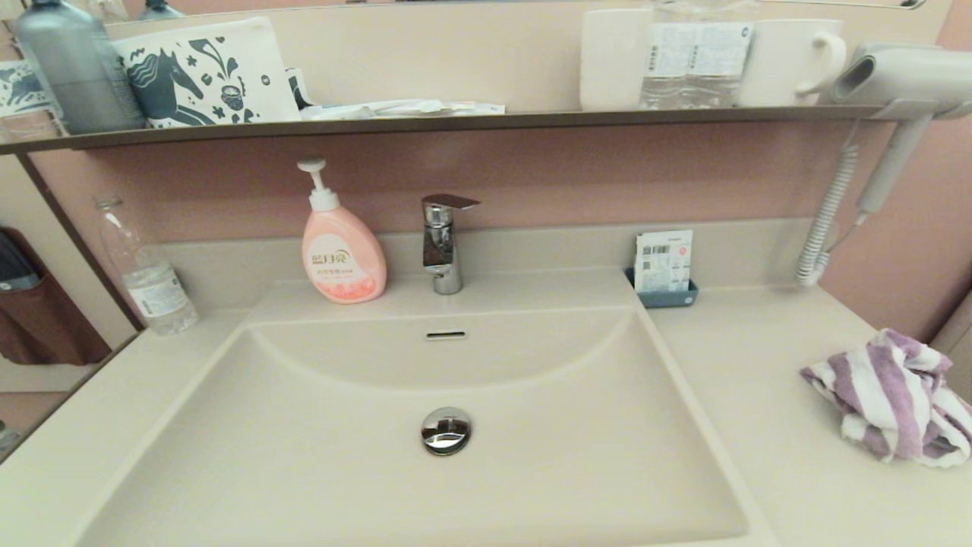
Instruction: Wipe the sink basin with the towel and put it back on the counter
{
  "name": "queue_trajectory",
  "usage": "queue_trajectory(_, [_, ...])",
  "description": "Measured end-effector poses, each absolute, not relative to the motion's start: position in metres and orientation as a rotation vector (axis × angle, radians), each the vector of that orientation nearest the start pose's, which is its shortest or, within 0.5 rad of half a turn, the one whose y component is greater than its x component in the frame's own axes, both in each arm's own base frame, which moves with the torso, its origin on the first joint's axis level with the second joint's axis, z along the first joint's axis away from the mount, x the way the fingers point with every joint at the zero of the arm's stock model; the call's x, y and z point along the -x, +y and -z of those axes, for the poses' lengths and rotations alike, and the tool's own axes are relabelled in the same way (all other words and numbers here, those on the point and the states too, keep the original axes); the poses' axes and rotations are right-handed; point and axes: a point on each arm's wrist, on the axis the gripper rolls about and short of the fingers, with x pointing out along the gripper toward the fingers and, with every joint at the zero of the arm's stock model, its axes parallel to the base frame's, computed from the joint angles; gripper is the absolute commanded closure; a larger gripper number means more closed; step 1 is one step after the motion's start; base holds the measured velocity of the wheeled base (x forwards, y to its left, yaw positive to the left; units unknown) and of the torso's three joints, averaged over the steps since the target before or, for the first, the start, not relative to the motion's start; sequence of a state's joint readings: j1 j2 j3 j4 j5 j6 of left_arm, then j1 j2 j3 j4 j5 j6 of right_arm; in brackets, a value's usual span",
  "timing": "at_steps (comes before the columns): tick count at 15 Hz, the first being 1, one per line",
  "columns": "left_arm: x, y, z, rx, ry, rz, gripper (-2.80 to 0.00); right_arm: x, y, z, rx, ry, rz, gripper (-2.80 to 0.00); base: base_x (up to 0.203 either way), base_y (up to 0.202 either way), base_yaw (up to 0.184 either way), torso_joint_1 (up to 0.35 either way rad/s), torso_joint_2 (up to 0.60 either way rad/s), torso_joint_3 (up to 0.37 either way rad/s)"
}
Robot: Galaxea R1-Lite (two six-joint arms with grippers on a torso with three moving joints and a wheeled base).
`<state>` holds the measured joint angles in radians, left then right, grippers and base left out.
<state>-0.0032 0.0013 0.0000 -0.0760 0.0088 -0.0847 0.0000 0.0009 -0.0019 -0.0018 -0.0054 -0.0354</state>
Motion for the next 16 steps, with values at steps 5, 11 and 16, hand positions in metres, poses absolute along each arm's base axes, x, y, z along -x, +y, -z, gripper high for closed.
queue_trajectory(5, [0.023, 0.0003, -0.0833, 0.086, -0.075, -0.003, 0.0, 0.0227, -0.0002, -0.076, -0.011, -0.004, 0.007, 0.0, 0.0, 0.0, 0.0, 0.0, 0.0, 0.0])
queue_trajectory(11, [0.023, 0.0003, -0.0833, 0.086, -0.075, -0.003, 0.0, 0.0227, -0.0002, -0.0762, -0.021, -0.006, 0.009, 0.0, 0.0, 0.0, 0.0, 0.0, 0.0, 0.0])
queue_trajectory(16, [0.023, 0.0003, -0.0833, 0.086, -0.075, -0.003, 0.0, 0.0227, -0.0002, -0.0762, -0.021, -0.006, 0.009, 0.0, 0.0, 0.0, 0.0, 0.0, 0.0, 0.0])
